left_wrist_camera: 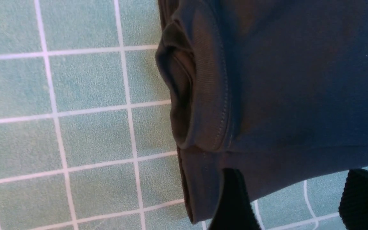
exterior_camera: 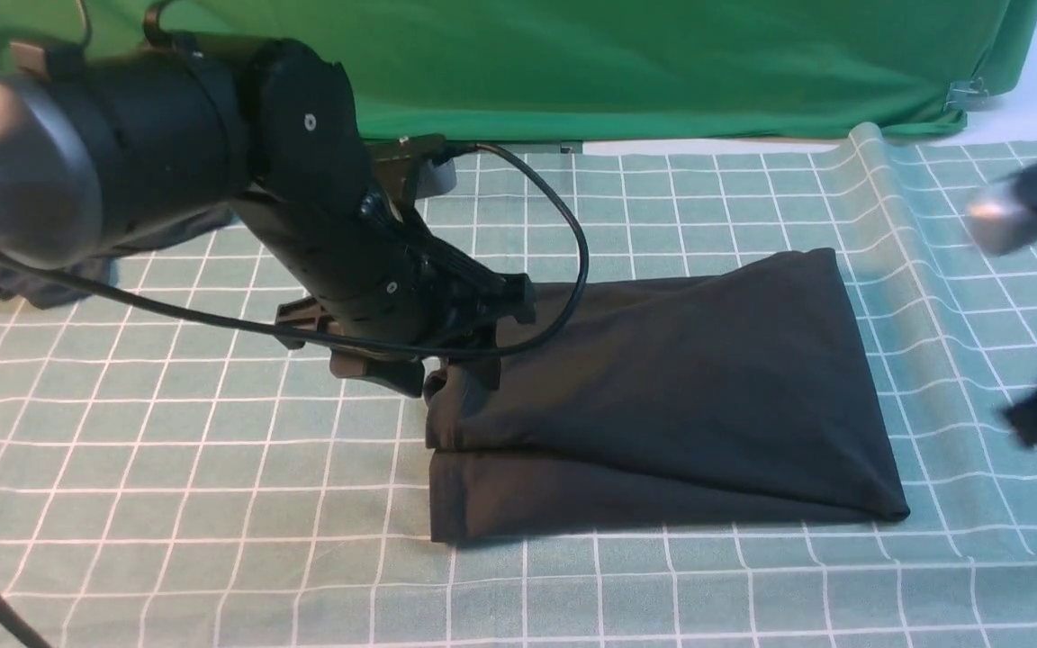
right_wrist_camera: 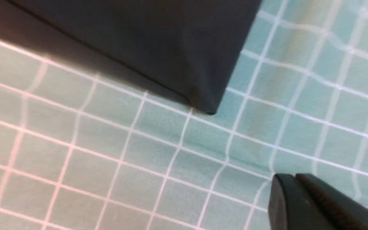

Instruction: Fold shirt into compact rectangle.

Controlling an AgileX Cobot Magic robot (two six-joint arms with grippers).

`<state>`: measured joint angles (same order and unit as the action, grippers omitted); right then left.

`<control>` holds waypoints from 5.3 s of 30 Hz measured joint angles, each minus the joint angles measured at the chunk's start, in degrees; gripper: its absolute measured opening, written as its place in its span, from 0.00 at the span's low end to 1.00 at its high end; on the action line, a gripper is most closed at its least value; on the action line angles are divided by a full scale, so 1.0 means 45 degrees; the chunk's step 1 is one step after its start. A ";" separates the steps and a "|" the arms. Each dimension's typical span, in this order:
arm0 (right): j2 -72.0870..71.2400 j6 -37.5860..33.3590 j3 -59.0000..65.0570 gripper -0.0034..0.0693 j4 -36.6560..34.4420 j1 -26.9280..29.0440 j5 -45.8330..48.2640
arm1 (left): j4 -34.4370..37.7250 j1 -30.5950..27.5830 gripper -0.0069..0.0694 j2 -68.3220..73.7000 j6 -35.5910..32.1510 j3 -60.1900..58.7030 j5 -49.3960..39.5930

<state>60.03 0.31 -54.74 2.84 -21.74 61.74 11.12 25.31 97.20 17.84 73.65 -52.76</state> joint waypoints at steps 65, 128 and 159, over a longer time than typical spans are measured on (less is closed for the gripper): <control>-1.3330 -0.0740 1.2232 0.20 0.0518 0.3412 -1.0539 | -0.0586 -0.0024 0.10 -0.1265 -0.2021 0.0009 0.1800; -1.3330 -0.0740 1.2232 0.37 0.0518 0.4131 -1.0613 | -0.1810 -0.6120 0.11 -2.1601 -0.3622 -1.6417 0.9369; -1.3330 -0.0740 1.2232 0.38 0.0518 0.4131 -1.0619 | -0.1840 -0.6120 0.11 -2.1601 -0.3623 -1.6417 0.8754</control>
<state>0.04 -3.02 0.30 5.17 -3.15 13.96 2.84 -2.23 0.00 1.54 -0.22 -13.37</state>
